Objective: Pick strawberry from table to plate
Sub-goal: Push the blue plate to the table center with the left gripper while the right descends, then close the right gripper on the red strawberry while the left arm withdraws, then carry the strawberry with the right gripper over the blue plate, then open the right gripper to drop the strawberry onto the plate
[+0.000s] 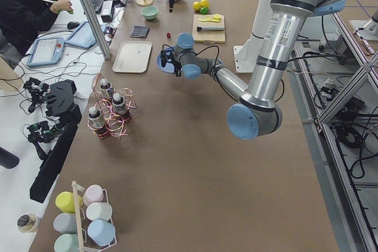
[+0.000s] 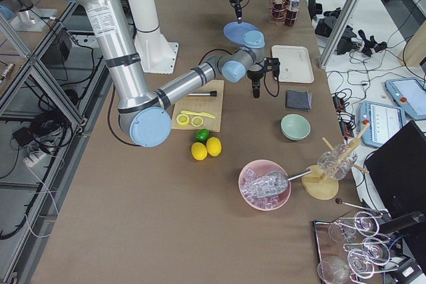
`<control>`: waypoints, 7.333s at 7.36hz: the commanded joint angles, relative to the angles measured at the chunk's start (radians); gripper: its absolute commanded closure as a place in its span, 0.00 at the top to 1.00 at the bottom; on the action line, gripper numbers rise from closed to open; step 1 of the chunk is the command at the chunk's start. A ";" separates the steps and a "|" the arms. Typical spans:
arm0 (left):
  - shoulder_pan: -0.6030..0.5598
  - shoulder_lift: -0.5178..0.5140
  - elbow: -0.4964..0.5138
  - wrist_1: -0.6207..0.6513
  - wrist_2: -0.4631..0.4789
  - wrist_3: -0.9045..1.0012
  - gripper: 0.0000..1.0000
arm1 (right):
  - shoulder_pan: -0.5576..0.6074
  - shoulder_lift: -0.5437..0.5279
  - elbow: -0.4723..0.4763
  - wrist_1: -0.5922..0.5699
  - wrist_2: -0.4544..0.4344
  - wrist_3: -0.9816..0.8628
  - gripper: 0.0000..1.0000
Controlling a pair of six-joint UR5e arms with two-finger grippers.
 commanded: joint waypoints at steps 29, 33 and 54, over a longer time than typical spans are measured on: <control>0.070 0.088 -0.079 0.049 0.149 0.128 0.97 | -0.141 0.249 -0.365 0.116 -0.126 0.097 0.00; -0.026 0.146 -0.108 0.032 0.175 0.215 0.98 | -0.089 0.286 -0.302 0.078 -0.064 0.109 0.00; -0.421 0.326 0.039 0.017 -0.076 0.646 0.98 | -0.159 0.369 0.185 -0.615 -0.068 0.237 1.00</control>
